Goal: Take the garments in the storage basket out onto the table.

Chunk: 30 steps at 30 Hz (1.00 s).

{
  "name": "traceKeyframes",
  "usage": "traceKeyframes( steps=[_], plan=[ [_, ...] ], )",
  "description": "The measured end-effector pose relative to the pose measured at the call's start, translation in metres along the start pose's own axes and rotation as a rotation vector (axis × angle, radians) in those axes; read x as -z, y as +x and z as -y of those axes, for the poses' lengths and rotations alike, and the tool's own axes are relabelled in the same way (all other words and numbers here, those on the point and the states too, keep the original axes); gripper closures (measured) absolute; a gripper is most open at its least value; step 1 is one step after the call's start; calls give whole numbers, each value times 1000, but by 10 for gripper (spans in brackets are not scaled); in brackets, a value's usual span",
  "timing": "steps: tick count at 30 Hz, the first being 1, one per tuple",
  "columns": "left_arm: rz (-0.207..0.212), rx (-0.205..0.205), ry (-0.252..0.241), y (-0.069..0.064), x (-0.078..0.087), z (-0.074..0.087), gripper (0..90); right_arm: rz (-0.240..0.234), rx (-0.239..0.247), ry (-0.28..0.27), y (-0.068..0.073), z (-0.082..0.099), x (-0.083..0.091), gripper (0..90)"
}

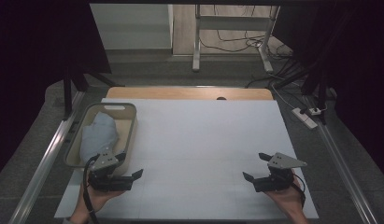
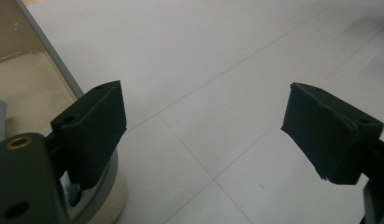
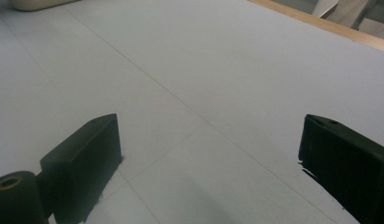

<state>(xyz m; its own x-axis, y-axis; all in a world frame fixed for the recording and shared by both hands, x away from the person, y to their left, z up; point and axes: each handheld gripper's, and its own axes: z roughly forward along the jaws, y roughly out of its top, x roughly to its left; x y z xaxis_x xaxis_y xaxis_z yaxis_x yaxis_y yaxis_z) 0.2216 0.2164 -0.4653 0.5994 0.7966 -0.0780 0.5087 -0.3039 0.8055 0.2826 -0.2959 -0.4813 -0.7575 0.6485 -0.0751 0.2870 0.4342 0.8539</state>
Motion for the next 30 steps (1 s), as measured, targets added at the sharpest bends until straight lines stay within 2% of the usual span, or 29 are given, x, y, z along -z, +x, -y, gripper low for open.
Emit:
traceKeyframes(
  steps=[9,30],
  plan=[
    [-12,22,5,5,3,3,137,-5,1,5,0,0,-3,54],
    [-14,19,13,9,5,6,140,-3,-12,8,-2,1,-2,56]
  ],
)
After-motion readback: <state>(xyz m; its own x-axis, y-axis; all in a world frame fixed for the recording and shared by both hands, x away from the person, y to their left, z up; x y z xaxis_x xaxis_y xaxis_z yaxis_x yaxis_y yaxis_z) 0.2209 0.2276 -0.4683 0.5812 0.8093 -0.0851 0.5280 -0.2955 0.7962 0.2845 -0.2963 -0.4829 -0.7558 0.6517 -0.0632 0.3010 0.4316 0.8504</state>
